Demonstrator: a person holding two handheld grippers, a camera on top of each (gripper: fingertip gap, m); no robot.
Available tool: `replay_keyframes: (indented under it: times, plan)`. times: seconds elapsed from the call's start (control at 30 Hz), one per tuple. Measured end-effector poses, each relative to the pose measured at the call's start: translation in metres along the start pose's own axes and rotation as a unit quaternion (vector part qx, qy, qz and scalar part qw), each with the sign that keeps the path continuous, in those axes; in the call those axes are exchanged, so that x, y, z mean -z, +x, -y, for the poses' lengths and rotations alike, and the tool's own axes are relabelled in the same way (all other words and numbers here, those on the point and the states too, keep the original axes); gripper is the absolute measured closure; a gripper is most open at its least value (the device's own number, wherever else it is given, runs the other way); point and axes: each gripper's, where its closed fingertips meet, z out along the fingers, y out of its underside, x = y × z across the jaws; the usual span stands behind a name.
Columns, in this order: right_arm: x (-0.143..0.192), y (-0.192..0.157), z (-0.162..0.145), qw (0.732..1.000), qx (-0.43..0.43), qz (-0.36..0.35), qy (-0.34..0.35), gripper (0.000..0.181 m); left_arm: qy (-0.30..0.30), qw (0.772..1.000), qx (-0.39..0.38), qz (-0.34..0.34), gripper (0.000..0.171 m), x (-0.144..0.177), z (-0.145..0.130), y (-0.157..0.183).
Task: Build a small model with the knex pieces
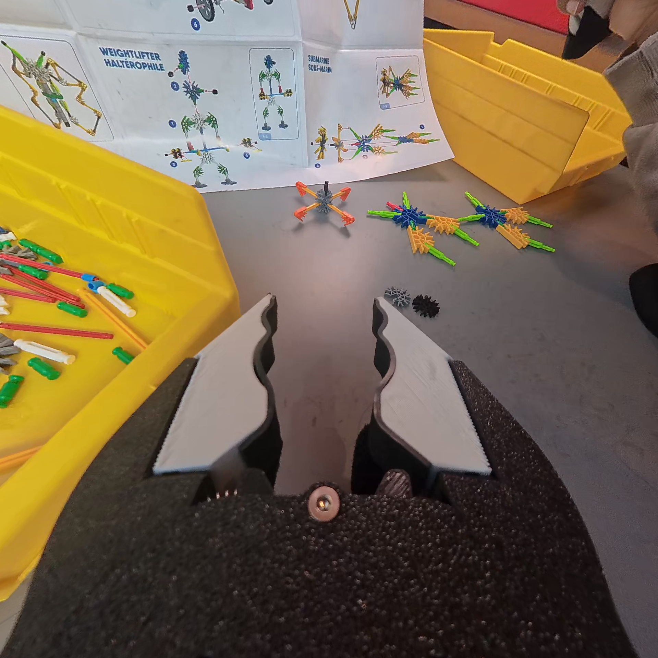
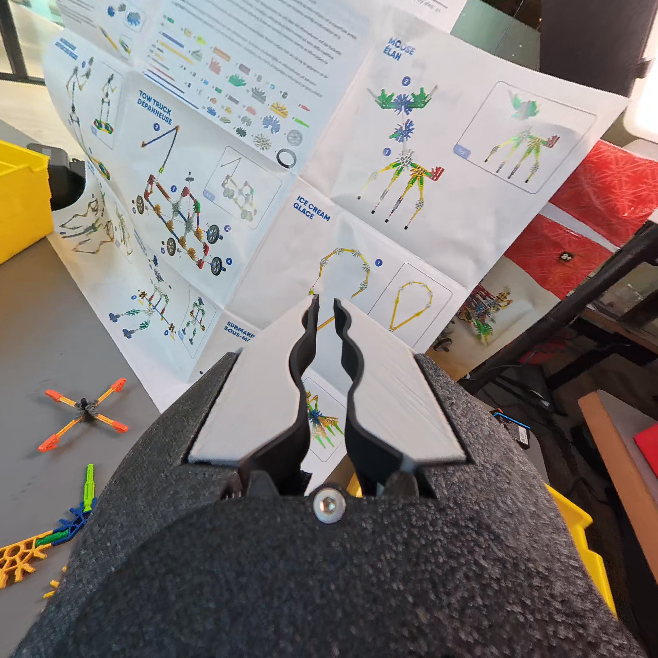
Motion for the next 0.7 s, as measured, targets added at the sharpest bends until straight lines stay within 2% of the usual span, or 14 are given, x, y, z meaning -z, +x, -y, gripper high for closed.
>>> replay_keyframes:
  times: [0.27,0.4,0.7]
  plan:
    - [0.003,0.009,-0.001,1.0,0.009,-0.014,0.0,0.175,0.007,1.0,0.008,-0.001,0.118,0.001,0.002,-0.002]
    - [0.01,0.032,-0.009,0.999,0.008,-0.033,-0.018,0.174,0.01,1.0,0.008,-0.007,0.118,0.002,0.004,0.001]
    - [0.031,0.077,-0.018,0.997,-0.051,-0.053,-0.02,0.174,0.016,1.0,0.002,-0.007,0.118,0.004,0.006,0.002]
